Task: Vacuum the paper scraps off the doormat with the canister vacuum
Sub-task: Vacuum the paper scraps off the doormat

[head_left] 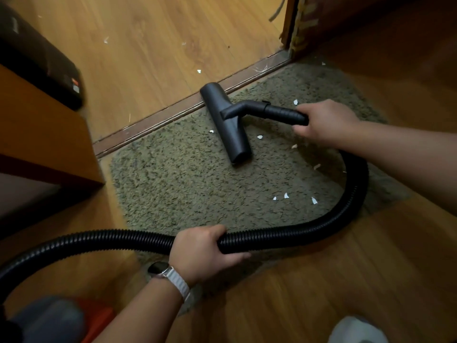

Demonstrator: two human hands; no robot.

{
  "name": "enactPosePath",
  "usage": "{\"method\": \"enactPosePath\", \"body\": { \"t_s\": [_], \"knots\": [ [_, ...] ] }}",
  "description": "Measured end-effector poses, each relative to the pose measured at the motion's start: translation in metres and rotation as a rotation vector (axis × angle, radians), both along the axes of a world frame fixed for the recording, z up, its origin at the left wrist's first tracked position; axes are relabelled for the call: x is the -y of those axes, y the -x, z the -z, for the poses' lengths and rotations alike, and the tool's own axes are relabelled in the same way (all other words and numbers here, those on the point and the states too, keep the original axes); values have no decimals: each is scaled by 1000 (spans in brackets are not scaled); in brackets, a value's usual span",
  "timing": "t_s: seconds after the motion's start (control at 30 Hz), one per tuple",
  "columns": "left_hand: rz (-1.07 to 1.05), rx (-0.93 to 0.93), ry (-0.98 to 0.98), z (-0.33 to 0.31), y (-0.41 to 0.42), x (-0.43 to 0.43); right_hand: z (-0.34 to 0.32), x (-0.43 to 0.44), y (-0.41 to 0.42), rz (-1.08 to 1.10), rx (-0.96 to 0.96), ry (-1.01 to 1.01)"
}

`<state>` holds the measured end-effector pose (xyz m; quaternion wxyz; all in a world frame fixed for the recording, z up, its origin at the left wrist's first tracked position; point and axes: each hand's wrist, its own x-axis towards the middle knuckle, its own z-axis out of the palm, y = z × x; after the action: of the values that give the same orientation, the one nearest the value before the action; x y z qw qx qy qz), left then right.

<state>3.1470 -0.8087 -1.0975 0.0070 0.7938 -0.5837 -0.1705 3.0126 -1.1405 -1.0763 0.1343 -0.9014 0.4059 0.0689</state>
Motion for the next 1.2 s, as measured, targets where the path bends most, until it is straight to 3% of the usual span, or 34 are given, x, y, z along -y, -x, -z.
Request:
{"method": "enactPosePath", "body": {
  "t_s": [0.4, 0.83, 1.07, 1.2],
  "knots": [
    [45, -39, -93, 4, -1, -14, -1, -33, -48, -296, -40, 42],
    [-21, -26, -53, 6, 1, -11, 9, 26, 3, 54, -11, 0],
    [-6, -27, -38, 5, 3, -5, 9, 21, 11, 55, -32, 1],
    [30, -13, -45, 5, 2, -4, 8, 4, 14, -55, -42, -29]
  ]
}}
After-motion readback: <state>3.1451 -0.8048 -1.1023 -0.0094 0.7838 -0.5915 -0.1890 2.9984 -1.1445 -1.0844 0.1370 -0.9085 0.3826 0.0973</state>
